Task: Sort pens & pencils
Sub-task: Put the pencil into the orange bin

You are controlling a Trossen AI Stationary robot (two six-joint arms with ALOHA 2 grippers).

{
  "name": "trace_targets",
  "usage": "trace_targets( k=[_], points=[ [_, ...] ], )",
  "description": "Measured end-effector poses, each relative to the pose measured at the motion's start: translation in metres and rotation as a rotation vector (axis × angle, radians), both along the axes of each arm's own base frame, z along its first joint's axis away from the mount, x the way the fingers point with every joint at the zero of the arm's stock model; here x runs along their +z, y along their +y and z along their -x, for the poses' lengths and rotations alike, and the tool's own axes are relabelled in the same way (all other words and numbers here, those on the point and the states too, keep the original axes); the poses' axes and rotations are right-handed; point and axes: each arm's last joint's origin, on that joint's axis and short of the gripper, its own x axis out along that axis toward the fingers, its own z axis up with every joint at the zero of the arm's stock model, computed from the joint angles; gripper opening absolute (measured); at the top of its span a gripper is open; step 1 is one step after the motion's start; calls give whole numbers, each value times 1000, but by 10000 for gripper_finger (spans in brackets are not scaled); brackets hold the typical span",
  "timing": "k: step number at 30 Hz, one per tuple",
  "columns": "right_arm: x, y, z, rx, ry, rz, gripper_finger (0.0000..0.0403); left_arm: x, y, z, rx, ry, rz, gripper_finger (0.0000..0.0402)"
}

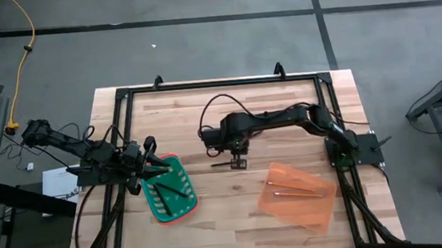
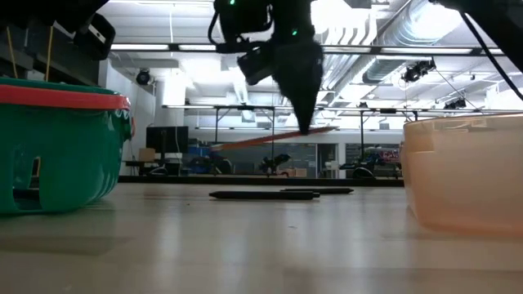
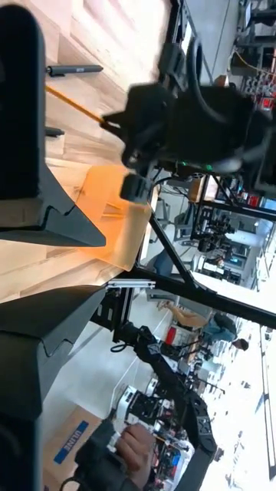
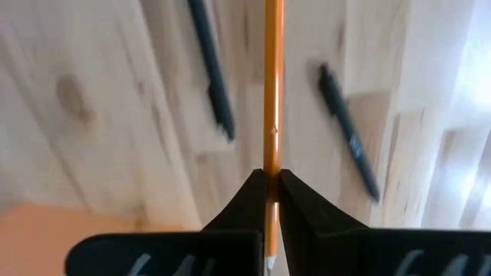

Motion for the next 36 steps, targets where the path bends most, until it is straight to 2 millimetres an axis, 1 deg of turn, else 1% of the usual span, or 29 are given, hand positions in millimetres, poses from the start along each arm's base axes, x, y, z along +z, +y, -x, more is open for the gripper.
trace_targets(
  k=[7,12,16,19,22,29,36],
  points=[
    [17,36,17,32,56,4,2,0,0,0,0,0,0,81],
    [21,63,25,48,71,10,2,0,0,0,0,0,0,81],
    [31,82,40,65,56,22,2,0,0,0,0,0,0,81],
    [34,87,61,22,68,58,2,0,0,0,0,0,0,81],
    [36,89,88,-39,62,87,2,0,0,0,0,0,0,81],
    [21,106,142,-155,-119,-6,2,0,0,0,0,0,0,81],
    [7,129,198,-315,-168,-99,2,0,0,0,0,0,0,81]
  ],
)
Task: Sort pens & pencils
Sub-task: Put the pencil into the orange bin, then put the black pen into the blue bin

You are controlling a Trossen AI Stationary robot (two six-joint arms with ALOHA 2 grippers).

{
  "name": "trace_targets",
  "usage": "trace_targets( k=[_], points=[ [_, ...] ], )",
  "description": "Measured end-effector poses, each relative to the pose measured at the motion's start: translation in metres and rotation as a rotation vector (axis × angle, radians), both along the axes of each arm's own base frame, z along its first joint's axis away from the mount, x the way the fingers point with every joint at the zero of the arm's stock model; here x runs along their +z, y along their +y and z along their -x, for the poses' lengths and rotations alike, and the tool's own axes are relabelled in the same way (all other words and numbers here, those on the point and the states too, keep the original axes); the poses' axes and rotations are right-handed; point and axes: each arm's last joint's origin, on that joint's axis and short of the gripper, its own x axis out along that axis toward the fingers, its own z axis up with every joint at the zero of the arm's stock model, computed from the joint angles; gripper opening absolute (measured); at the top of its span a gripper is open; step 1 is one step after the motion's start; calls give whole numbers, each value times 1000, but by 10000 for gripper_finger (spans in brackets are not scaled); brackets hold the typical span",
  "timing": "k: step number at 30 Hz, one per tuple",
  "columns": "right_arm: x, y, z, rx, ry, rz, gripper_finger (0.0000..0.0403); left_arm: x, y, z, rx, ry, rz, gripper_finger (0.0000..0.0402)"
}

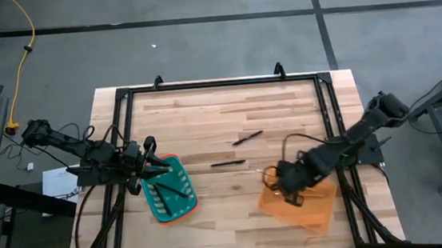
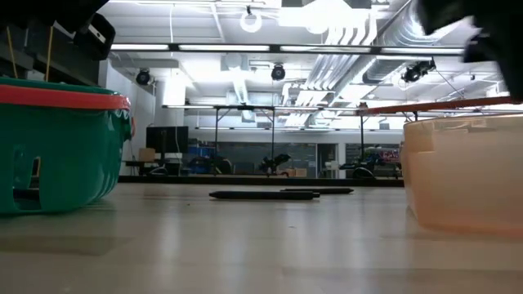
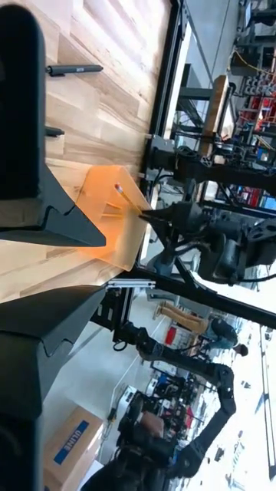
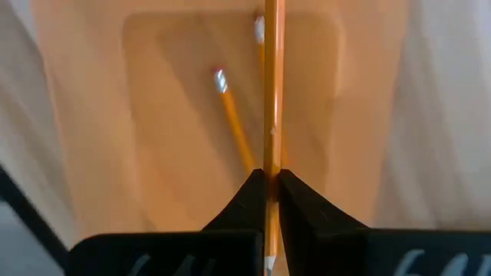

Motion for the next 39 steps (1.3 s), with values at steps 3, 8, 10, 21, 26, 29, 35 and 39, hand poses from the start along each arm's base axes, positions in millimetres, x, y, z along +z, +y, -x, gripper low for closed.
trace_targets(
  k=[3,8,10,21,26,29,35,39],
  points=[
    [-5,13,20,-31,-38,-31,2,0,0,0,0,0,0,81],
    [-20,30,45,-53,-37,-30,2,0,0,0,0,0,0,81],
    [-28,34,52,-49,-32,-30,2,0,0,0,0,0,0,81],
    [-71,31,61,-48,-81,-78,29,0,0,0,0,0,0,81],
    [-75,30,62,-49,-86,-86,57,0,0,0,0,0,0,81],
    [-72,32,59,-51,-94,-95,65,0,0,0,0,0,0,81],
    [-46,27,47,-50,-81,-40,66,0,0,0,0,0,0,81],
    [-26,20,30,-35,-155,2,66,0,0,0,0,0,0,81]
  ],
)
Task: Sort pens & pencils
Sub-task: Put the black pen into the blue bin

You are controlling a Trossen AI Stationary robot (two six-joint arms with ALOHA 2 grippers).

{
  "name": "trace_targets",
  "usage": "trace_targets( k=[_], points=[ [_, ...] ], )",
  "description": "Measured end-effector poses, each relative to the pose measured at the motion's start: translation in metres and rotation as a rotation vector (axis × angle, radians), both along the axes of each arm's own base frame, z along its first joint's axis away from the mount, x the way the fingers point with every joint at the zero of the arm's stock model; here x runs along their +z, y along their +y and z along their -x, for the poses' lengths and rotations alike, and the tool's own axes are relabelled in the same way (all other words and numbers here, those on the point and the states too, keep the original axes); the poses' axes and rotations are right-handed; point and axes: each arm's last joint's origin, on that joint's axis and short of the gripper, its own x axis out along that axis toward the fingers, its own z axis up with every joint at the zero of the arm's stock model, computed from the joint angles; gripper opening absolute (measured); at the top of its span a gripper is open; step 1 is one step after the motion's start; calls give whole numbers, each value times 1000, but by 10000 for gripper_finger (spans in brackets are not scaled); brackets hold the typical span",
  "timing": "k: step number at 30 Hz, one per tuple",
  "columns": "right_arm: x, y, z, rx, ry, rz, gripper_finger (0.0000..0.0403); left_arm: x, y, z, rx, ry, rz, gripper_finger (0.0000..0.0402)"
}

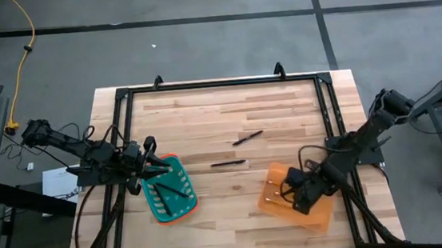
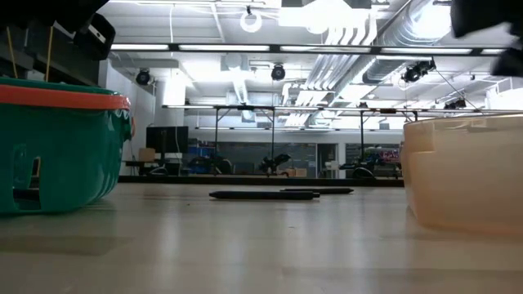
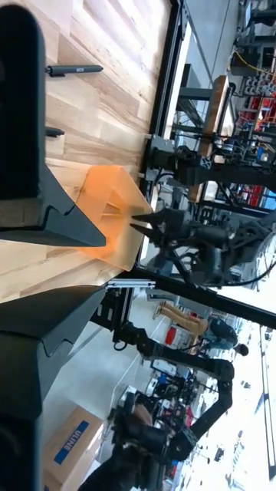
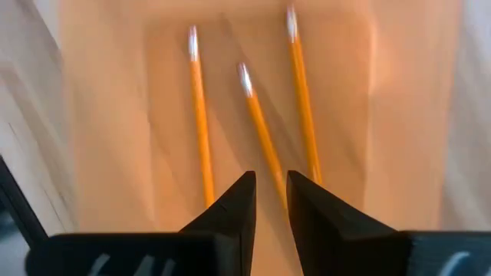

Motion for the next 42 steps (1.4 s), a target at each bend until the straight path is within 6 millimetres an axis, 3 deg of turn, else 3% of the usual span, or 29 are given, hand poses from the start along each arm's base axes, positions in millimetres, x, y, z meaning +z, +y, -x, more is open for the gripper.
trace_targets(
  k=[8,16,20,30,35,42],
  points=[
    [19,-27,-31,12,-117,73,66,0,0,0,0,0,0,81],
    [33,-51,-50,57,-176,159,67,0,0,0,0,0,0,81],
    [36,-61,-58,134,-240,285,65,0,0,0,0,0,0,81],
    [58,-96,-84,272,-469,291,7,0,0,0,0,2,-1,81],
    [62,-110,-68,266,-631,331,4,0,0,0,0,0,-1,81],
    [31,-121,-14,181,-900,303,1,0,0,0,3,-1,0,81]
  ],
)
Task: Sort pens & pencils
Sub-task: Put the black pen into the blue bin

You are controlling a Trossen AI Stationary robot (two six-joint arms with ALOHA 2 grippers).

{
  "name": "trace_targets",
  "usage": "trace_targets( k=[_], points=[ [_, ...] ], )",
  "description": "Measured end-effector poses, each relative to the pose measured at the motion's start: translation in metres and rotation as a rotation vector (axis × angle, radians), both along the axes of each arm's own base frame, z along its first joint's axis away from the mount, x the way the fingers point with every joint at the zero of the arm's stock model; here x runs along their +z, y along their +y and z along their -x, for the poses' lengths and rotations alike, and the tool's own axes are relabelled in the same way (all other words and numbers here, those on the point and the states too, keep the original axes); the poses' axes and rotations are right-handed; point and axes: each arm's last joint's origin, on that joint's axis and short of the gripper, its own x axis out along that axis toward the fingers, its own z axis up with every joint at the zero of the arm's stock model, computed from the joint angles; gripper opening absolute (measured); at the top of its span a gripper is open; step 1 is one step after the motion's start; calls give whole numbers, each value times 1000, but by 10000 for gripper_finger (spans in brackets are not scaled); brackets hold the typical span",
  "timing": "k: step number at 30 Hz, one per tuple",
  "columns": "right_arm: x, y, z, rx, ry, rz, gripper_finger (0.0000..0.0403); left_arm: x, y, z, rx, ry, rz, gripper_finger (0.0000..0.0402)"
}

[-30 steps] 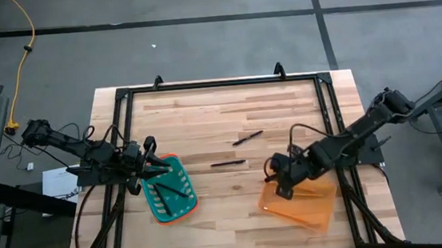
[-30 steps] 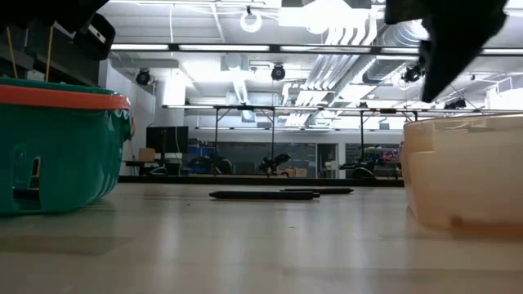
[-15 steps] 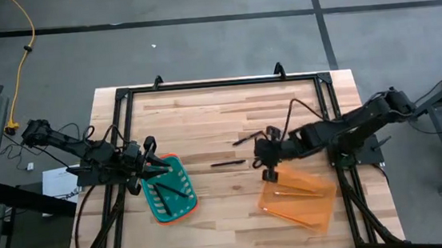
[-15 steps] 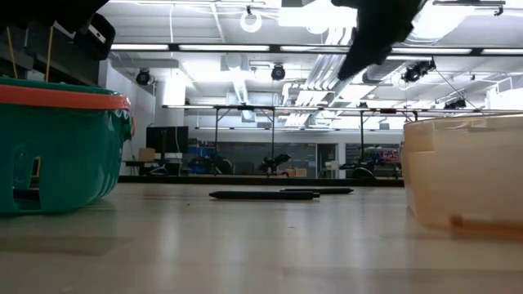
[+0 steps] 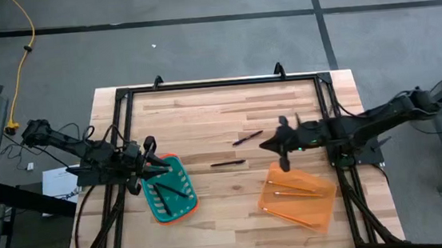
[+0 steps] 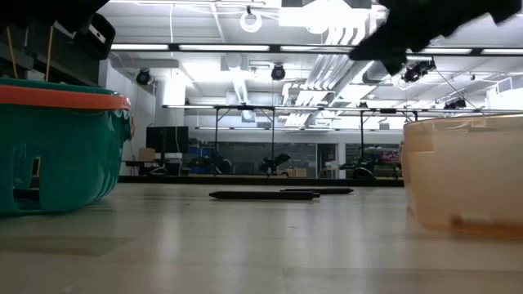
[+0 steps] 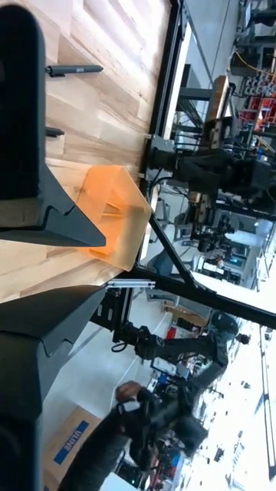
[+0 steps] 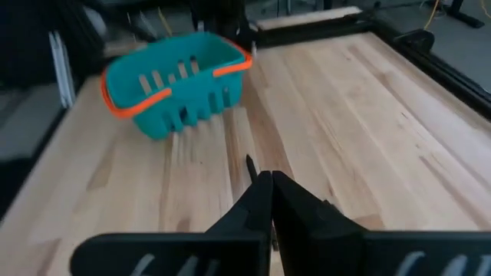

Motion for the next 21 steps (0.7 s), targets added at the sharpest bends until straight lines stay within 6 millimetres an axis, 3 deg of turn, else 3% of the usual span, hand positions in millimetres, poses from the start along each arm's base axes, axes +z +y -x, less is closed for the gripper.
trace_targets(
  k=[7,16,21],
  points=[
    [-40,-8,45,-31,-125,-100,0,7,2,0,61,-72,18,81],
    [-80,-14,80,-17,-329,-98,0,9,2,0,64,-94,-57,81],
    [-74,-15,85,-18,-424,-78,0,13,2,1,76,-147,-184,81]
  ],
)
